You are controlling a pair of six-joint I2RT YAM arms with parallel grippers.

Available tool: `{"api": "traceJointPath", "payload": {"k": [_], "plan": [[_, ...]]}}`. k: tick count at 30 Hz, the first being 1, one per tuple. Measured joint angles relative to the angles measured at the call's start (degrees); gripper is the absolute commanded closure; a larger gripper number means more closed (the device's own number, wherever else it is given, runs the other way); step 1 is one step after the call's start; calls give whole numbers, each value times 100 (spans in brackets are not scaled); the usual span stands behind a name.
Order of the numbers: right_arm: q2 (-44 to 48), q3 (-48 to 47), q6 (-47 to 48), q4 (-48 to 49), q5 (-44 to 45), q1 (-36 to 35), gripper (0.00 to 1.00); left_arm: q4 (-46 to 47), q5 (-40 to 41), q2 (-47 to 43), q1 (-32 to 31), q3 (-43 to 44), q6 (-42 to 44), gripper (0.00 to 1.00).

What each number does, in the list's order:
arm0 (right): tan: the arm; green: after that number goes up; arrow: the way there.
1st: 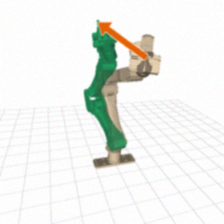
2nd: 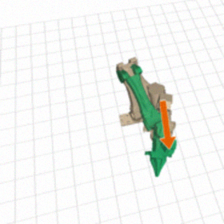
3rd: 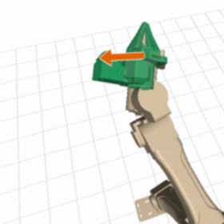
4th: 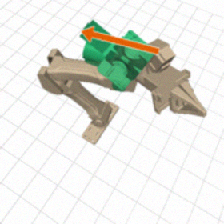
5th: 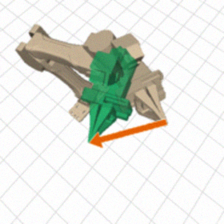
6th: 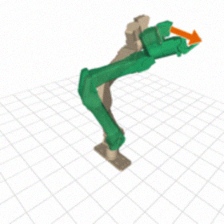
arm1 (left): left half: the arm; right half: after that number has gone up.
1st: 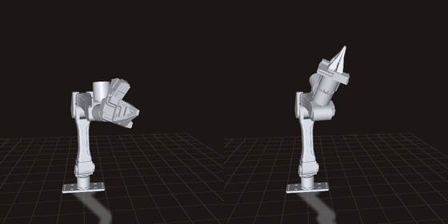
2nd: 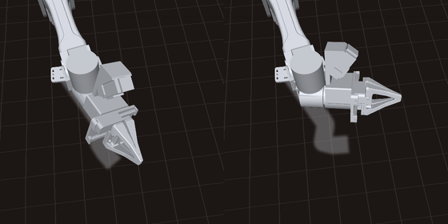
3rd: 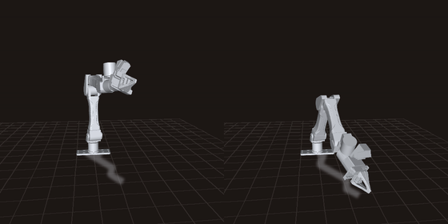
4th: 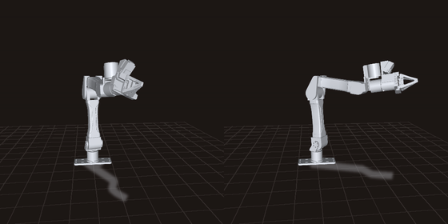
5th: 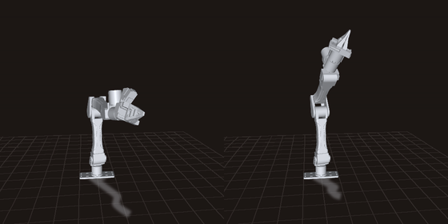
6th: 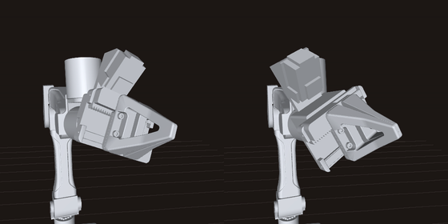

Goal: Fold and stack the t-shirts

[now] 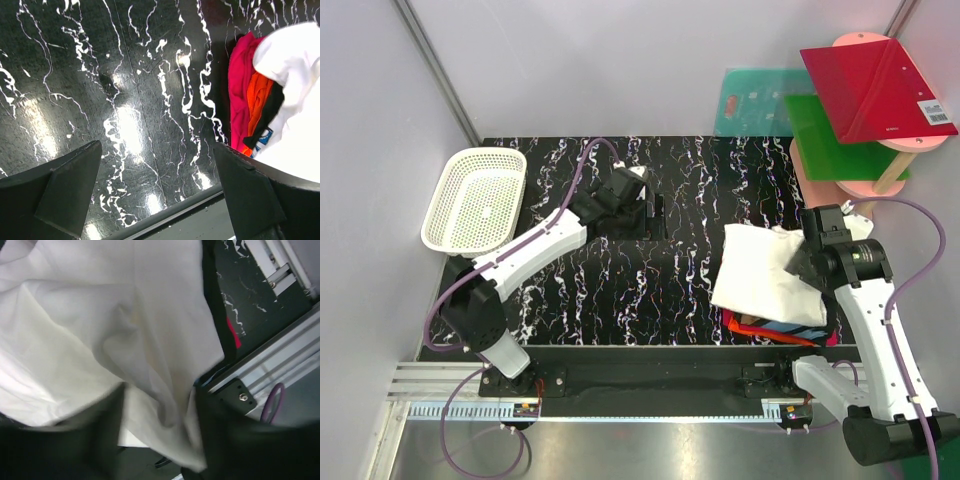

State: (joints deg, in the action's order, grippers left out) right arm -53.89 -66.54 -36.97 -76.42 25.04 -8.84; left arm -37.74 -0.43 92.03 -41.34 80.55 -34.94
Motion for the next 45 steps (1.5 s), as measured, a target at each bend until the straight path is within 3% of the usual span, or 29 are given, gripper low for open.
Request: {"api": "traceJointPath", "payload": {"k": [8,15,16,17,18,19,20,24,30,45], "plan": [[144,4,26,-17,162,28,0,96,-223,0,-7,-240,48,1],[824,-20,103,74,0,28,2,767,-940,129,-157,-466,-17,1],[901,-24,133,138,-90,28,8,911,-1047,210,-212,-466,-55,1],[975,-37,173,205,-181,28,24,1032,-1134,304,-275,-466,-81,1],[1012,-42,229,282,-271,28,60,1117,-1191,398,-352,-463,-107,1],[1027,-42,315,382,-426,28,89,1172,-1241,485,-428,-463,-127,1],[1019,-39,400,472,-599,28,100,1211,-1283,555,-514,-461,-142,1],[796,-39,509,793,-1139,28,100,1272,-1353,627,-769,-446,-162,7],[238,9,612,866,-1309,35,100,1399,-1373,625,-809,-407,-162,7],[-2190,-61,669,649,-374,52,100,1384,-1366,636,-787,-404,-157,2]]}}
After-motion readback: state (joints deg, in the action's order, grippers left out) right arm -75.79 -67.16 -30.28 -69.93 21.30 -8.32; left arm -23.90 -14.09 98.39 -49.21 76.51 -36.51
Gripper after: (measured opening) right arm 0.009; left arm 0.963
